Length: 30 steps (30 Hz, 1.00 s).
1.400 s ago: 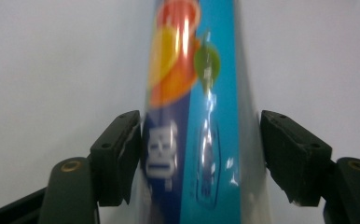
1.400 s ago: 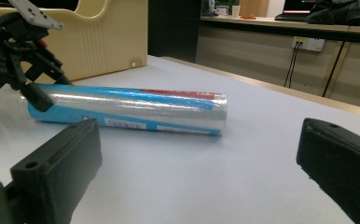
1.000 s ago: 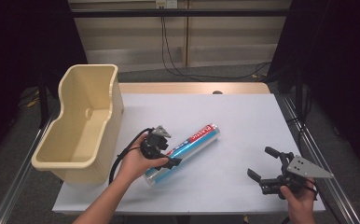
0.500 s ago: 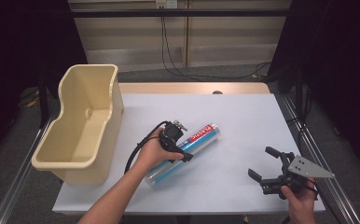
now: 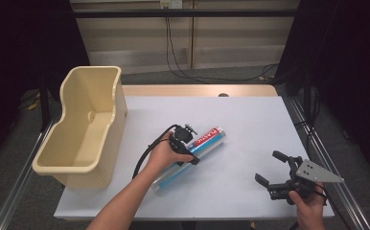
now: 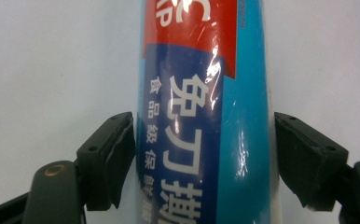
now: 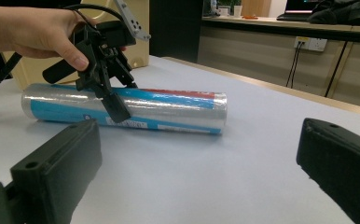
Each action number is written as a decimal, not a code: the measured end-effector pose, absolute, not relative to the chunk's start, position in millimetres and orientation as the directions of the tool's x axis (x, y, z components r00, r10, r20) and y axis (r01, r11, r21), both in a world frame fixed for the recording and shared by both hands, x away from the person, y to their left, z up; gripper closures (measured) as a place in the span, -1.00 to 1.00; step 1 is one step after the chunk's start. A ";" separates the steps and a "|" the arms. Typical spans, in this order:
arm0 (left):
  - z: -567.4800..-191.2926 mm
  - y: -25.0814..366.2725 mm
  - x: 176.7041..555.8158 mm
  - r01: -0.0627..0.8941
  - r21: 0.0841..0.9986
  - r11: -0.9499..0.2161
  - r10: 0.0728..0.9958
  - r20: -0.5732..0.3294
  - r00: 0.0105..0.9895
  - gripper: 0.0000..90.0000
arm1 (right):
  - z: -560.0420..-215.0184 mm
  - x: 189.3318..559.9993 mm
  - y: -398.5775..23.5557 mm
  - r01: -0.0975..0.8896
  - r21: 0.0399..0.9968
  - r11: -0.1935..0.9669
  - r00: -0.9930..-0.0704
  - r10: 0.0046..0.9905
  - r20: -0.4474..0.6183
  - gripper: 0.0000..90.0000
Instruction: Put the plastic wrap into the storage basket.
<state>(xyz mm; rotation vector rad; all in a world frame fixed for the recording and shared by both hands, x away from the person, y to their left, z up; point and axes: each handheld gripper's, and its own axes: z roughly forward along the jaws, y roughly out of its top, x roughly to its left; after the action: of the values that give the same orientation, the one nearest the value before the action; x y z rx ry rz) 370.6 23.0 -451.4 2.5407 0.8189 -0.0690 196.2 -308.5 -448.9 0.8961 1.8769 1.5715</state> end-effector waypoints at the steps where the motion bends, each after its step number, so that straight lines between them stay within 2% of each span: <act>1: -451.9 22.4 371.2 0.558 0.409 -0.722 0.536 -0.181 0.825 -0.45 | -449.0 196.2 -308.5 0.153 0.983 0.104 -0.641 0.768 0.019 -1.00; 5: -453.5 20.6 372.3 0.560 0.380 -0.736 0.533 -0.185 0.826 -0.39 | -449.2 196.5 -308.5 0.154 0.982 0.105 -0.642 0.766 0.019 -1.00; 7: -453.6 19.7 371.9 0.574 0.378 -0.727 0.540 -0.202 0.817 -0.30 | -448.9 196.3 -308.3 0.155 0.982 0.105 -0.643 0.765 0.020 -1.00; 14: -450.1 15.5 368.1 0.580 0.347 -0.737 0.558 -0.173 0.812 -0.29 | -449.1 196.4 -308.5 0.155 0.982 0.108 -0.644 0.765 0.018 -1.00; 16: -447.3 15.7 367.8 0.621 0.318 -0.716 0.584 -0.213 0.783 -0.28 | -449.1 196.2 -309.2 0.155 0.982 0.105 -0.643 0.765 0.020 -1.00; 30: -396.9 36.3 369.3 0.679 0.307 -0.666 0.647 -0.215 0.732 -0.28 | -448.8 196.3 -310.2 0.150 0.983 0.103 -0.643 0.765 0.018 -1.00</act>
<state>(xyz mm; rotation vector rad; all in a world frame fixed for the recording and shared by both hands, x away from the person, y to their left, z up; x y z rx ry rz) 369.3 36.3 -396.9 2.5680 1.0242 -0.1230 196.3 -310.2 -448.8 0.8915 1.8770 1.5751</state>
